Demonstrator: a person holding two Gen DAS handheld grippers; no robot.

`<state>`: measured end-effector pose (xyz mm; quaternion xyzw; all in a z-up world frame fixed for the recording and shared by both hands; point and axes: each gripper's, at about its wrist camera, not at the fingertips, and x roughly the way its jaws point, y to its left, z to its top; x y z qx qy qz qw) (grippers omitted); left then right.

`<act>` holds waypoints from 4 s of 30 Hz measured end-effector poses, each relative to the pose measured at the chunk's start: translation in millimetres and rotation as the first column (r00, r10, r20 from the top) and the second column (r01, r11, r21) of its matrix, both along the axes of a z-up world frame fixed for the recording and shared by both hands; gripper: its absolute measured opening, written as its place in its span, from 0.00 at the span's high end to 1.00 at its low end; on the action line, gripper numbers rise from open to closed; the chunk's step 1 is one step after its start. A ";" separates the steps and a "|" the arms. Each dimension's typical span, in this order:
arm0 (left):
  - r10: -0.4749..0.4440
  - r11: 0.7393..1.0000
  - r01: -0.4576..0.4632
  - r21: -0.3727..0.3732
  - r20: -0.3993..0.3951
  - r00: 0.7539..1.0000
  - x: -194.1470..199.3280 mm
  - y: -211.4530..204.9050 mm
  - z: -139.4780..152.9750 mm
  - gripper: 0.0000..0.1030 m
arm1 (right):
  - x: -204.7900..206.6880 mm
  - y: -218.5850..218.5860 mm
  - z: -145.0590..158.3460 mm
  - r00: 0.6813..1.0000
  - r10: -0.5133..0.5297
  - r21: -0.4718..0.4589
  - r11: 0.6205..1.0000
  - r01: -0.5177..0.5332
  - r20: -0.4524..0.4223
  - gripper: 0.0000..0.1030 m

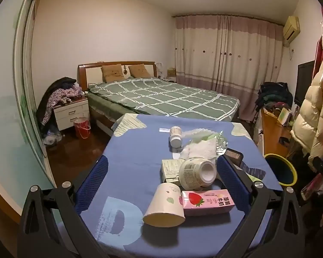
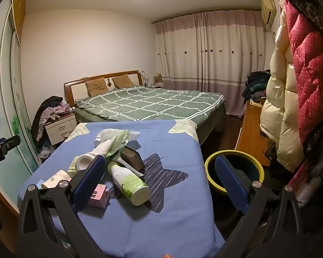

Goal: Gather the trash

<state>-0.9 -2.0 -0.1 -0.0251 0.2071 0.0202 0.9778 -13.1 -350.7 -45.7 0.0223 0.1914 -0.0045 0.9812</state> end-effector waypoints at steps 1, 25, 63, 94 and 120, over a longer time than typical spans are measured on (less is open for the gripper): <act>0.001 1.000 -0.001 0.008 0.000 1.000 -0.7 -1.1 0.0 0.03 | 0.5 -0.2 -0.2 1.000 0.000 0.000 1.000 0.000 -0.001 0.06; -0.026 1.000 0.027 0.013 -0.033 0.999 5.2 -8.1 -5.5 0.03 | 6.5 -5.6 -8.7 1.000 -0.009 0.029 1.000 0.010 -0.016 0.06; -0.028 0.999 0.029 0.018 -0.058 0.998 11.8 -12.5 -17.0 0.03 | 10.5 -8.5 -15.1 0.999 -0.022 0.046 0.999 0.023 -0.026 0.06; -0.027 0.999 0.029 0.021 -0.069 0.997 15.3 -14.0 -21.4 0.03 | 13.6 -12.1 -18.6 0.999 -0.029 0.053 0.998 0.030 -0.034 0.06; -0.007 1.000 0.007 0.003 -0.142 0.990 69.3 -9.1 -46.0 0.03 | 153.3 23.4 -44.3 0.991 0.028 0.071 0.997 -0.018 -0.132 0.18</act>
